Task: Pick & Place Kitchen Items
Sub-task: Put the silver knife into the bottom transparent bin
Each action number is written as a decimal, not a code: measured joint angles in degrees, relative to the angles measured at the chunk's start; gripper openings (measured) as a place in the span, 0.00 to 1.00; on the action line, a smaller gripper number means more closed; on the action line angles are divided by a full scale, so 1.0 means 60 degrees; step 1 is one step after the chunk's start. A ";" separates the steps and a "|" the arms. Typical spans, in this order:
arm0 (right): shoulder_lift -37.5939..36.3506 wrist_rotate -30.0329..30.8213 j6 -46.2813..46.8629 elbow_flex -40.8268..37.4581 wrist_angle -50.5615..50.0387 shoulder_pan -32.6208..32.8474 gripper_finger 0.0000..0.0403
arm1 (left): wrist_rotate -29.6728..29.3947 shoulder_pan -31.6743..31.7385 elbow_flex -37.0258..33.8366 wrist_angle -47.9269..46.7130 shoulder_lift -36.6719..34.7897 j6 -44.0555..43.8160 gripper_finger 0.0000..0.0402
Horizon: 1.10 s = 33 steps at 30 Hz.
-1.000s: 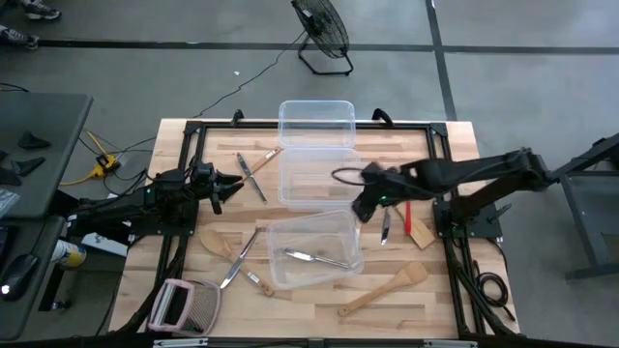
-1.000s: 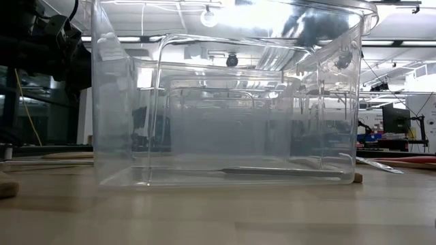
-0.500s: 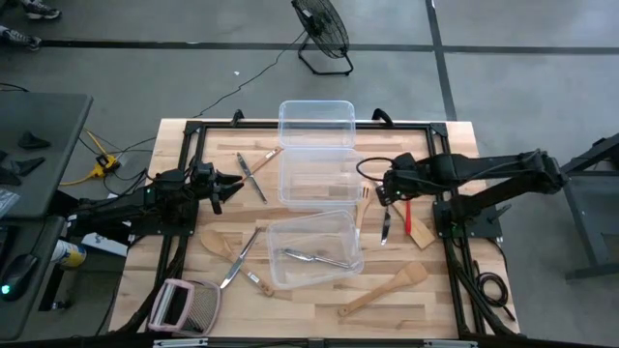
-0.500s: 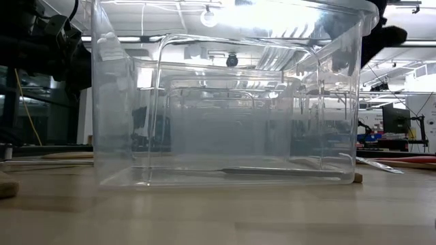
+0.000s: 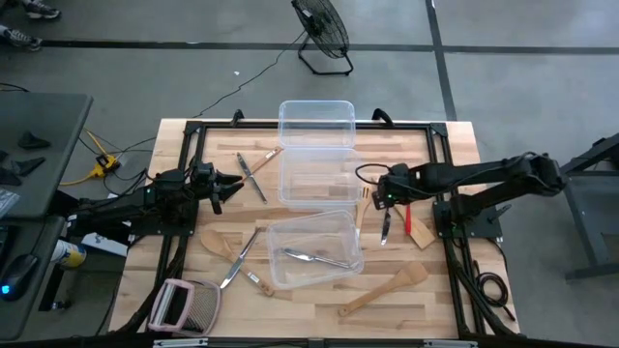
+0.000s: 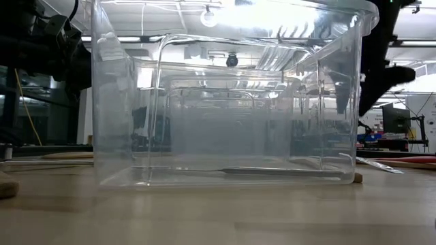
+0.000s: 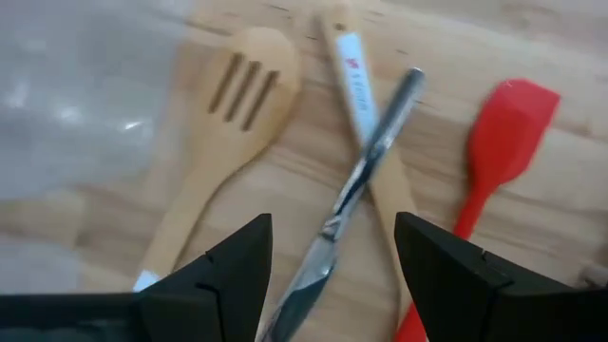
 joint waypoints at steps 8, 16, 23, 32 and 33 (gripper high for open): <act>0.0298 -0.0398 0.0896 -0.0320 0.0186 -0.0766 0.53 | 0.0000 -0.0002 0.0000 0.0001 -0.0001 0.0000 0.36; 0.1560 -0.1313 0.1957 -0.0320 0.0914 -0.0705 0.53 | 0.0000 -0.0004 0.0000 0.0001 0.0002 0.0000 0.36; 0.2412 -0.1619 0.2504 -0.0320 0.1081 -0.0705 0.53 | 0.0000 -0.0004 0.0000 0.0001 0.0000 0.0000 0.36; 0.2616 -0.1654 0.3289 -0.0312 0.1153 -0.0788 0.53 | 0.0000 -0.0002 0.0001 -0.0002 0.0002 0.0000 0.36; 0.2616 -0.1652 0.3356 -0.0312 0.1152 -0.0827 0.53 | 0.0000 -0.0003 0.0001 0.0000 -0.0001 0.0000 0.36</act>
